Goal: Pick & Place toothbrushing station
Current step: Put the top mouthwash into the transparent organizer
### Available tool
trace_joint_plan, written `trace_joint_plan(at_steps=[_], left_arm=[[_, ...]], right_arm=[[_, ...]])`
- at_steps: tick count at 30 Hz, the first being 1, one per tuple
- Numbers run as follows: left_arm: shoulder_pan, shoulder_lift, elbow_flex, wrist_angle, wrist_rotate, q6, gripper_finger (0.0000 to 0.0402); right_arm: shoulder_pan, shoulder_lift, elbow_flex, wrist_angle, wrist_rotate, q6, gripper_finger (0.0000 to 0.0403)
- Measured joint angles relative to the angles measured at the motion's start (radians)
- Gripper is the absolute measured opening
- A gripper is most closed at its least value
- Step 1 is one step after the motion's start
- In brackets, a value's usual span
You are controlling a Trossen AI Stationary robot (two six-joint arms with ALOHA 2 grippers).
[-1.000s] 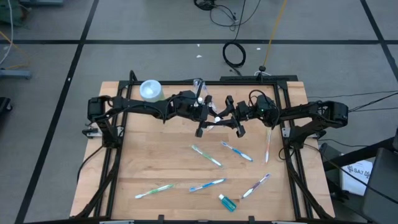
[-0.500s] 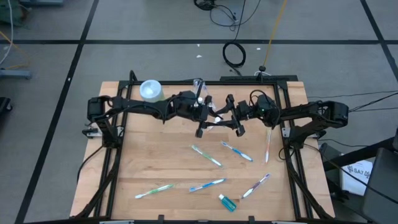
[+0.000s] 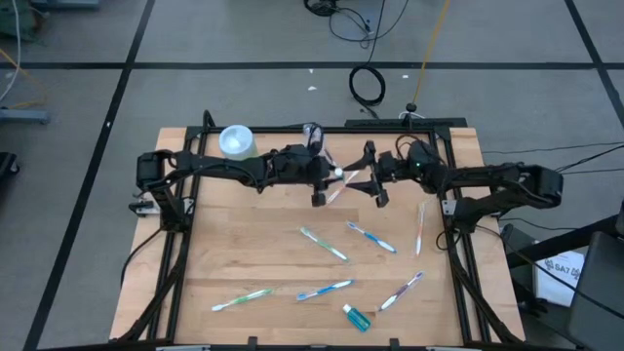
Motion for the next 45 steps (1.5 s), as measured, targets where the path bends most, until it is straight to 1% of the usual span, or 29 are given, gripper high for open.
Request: trace_joint_plan(at_steps=[2,5,6,7,9,11,18,24,26,29,33,38,45], left_arm=[[0.000,-0.003,0.000,-0.003,-0.129,-0.061,0.0122],[0.003,-0.003,0.000,-0.037,-0.344,-0.191,0.0122],[0.005,-0.003,0.000,-0.061,-0.395,-0.236,0.0122],[0.009,-0.003,0.000,-0.092,-0.423,-0.281,0.0122],[0.015,-0.003,0.000,-0.149,-0.448,-0.357,0.0122],[0.018,-0.003,0.000,-0.182,-0.451,-0.393,0.0122],[0.035,0.005,0.000,-0.180,-0.447,-0.451,0.0122],[0.040,0.048,-0.001,-0.204,-0.444,-0.473,0.0122],[0.039,0.060,0.000,-0.184,-0.445,-0.471,0.0122],[0.037,0.064,0.000,-0.203,-0.444,-0.446,0.0122],[0.040,0.064,0.000,-0.231,-0.442,-0.453,0.0122],[0.043,0.063,0.000,-0.257,-0.356,-0.456,0.0122],[0.069,0.063,0.000,-0.276,-0.358,-0.498,0.0122]], right_arm=[[-0.007,-0.006,-0.001,-0.045,0.008,-0.020,0.0213],[-0.008,-0.007,-0.001,-0.061,0.064,-0.034,0.0212],[-0.008,-0.007,-0.001,-0.064,0.089,-0.035,0.0212],[-0.008,-0.007,-0.001,-0.066,0.106,-0.039,0.0212],[-0.008,-0.007,-0.001,-0.079,0.126,-0.059,0.0212],[-0.008,-0.007,-0.001,-0.089,0.125,-0.079,0.0212],[-0.008,-0.007,-0.001,-0.088,0.124,-0.094,0.0212],[-0.007,-0.007,-0.001,-0.093,0.123,-0.094,0.0212],[-0.007,-0.007,0.000,-0.095,0.123,-0.089,0.0212],[-0.007,-0.007,0.000,-0.097,0.123,-0.086,0.0212],[-0.007,-0.007,0.000,-0.103,0.123,-0.086,0.0212],[-0.007,-0.007,0.000,-0.104,0.123,-0.086,0.0212],[-0.007,-0.007,0.000,-0.107,0.123,-0.086,0.0212]])
